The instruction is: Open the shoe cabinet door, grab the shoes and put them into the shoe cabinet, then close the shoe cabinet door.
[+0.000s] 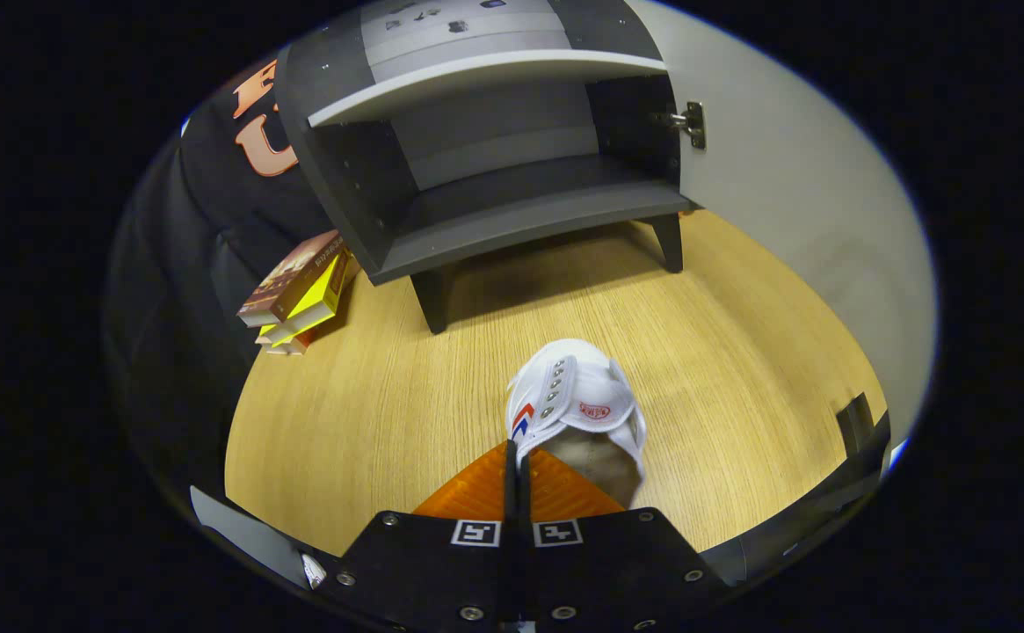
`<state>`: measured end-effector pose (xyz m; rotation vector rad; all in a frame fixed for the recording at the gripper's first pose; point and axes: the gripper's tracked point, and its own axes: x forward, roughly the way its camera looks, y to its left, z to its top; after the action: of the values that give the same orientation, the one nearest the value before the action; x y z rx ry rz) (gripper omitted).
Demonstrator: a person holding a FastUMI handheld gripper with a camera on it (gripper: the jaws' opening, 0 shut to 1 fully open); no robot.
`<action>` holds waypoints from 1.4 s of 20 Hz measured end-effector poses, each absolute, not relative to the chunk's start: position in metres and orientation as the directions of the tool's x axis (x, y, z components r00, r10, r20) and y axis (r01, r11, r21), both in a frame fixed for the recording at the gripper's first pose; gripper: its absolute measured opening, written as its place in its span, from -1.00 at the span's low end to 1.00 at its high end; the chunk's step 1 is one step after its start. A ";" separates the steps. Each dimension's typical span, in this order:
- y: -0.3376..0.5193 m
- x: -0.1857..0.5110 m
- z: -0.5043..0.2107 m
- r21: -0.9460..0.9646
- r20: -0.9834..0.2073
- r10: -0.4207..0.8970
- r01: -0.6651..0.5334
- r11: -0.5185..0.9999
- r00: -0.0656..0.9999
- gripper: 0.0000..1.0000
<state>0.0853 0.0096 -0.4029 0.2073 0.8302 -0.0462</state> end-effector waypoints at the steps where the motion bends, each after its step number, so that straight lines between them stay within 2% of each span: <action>1: 0.009 0.085 -0.390 0.170 -0.722 0.043 0.117 0.979 0.691 -1.00; 5: 0.014 0.089 -0.332 0.158 -0.647 0.026 0.101 0.982 0.762 -1.00; 10: 0.012 0.103 -0.219 0.126 -0.471 0.001 0.066 0.990 0.882 -1.00; 15: 0.004 0.128 -0.129 0.091 -0.326 0.014 0.017 0.996 0.945 -1.00; 21: 0.003 0.174 -0.078 0.060 -0.251 0.071 -0.057 0.997 0.965 -1.00; 28: 0.000 0.248 -0.061 0.028 -0.244 0.137 -0.134 0.991 0.960 -1.00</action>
<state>0.2478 -0.0005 -0.0607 0.0111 0.2480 0.1375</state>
